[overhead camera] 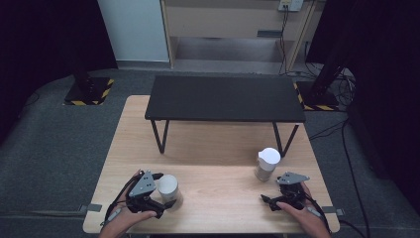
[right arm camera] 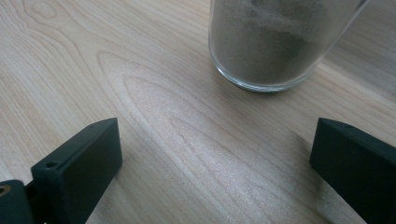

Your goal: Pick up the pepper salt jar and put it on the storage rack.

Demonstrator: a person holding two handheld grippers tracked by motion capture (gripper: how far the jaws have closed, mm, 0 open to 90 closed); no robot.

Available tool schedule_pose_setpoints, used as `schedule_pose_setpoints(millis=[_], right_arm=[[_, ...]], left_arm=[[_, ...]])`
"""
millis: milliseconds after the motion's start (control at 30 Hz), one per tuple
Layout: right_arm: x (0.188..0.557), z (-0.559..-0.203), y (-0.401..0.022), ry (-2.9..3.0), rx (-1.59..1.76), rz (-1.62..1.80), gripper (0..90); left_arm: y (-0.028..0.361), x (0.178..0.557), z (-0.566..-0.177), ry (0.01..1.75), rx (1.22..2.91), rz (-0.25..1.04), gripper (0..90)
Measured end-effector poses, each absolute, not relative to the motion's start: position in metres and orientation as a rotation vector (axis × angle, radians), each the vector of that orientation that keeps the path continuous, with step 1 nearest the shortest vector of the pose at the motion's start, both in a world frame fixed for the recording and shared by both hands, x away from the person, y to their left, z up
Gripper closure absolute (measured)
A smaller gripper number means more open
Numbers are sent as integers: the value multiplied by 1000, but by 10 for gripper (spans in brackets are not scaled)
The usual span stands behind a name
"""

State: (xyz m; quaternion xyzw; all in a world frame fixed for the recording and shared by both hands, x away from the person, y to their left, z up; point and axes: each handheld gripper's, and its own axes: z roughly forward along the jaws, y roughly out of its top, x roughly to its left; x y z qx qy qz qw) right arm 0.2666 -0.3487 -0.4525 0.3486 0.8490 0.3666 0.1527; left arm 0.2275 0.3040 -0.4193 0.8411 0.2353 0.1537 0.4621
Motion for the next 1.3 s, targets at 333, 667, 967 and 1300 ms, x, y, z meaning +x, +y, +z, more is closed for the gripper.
schedule_pose_setpoints(millis=[333,667,967,1300], right_arm=[[267,-452,-349,2435,1000,1051,30],[266,-452,-349,2435,1001,1051,30],[266,-452,-348,2434,1002,1051,30],[266,-452,-348,2433,1003,1050,29]], left_arm=[[305,226,-423,569,2019,378,172],[306,226,-424,546,2002,372,333],[300,224,-417,516,2027,392,335],[298,239,-403,463,2035,360,336]])
